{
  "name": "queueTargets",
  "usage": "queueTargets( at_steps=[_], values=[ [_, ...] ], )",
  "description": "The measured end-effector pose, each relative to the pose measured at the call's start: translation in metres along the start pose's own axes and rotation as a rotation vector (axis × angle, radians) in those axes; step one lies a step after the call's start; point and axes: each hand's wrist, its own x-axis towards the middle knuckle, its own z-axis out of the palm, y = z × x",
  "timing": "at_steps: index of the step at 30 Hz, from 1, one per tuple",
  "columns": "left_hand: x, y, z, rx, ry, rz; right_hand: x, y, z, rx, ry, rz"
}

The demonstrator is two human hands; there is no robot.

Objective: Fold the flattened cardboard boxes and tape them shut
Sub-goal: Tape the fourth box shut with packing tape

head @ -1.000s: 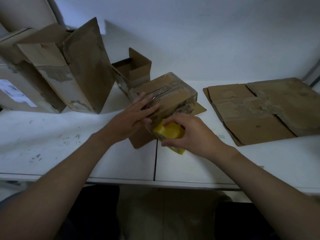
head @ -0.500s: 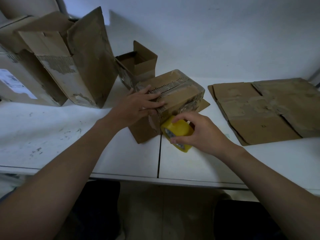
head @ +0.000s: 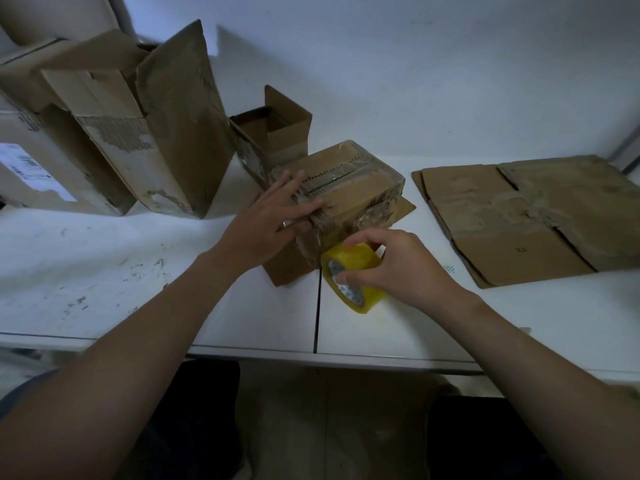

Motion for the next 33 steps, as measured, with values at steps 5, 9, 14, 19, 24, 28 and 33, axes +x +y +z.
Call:
queueTargets(
  at_steps=[5,9,14,19,24,28,33],
  values=[
    [-0.033,0.059,0.011,-0.004,0.308,-0.452,0.000,0.000,-0.003,-0.035,-0.019,-0.017],
    [-0.049,0.105,0.024,-0.881,0.023,-0.779,0.002,0.000,-0.009,-0.044,-0.072,-0.063],
    [-0.033,0.121,0.034,-1.326,0.103,-0.889,-0.001,-0.001,-0.032,-0.036,-0.123,-0.096],
    [-0.023,0.124,0.038,-1.371,0.238,-1.010,0.004,0.036,-0.054,-0.226,-0.011,0.084],
    [-0.021,0.127,0.043,-1.362,0.259,-1.045,0.007,0.081,-0.041,-0.403,-0.144,0.243],
    [-0.021,0.131,0.045,-1.331,0.283,-1.037,0.008,0.096,-0.034,-0.458,-0.096,0.219],
    [-0.021,0.136,0.044,-1.355,0.303,-1.047,0.007,0.077,-0.046,-0.180,0.028,0.161]
  ],
)
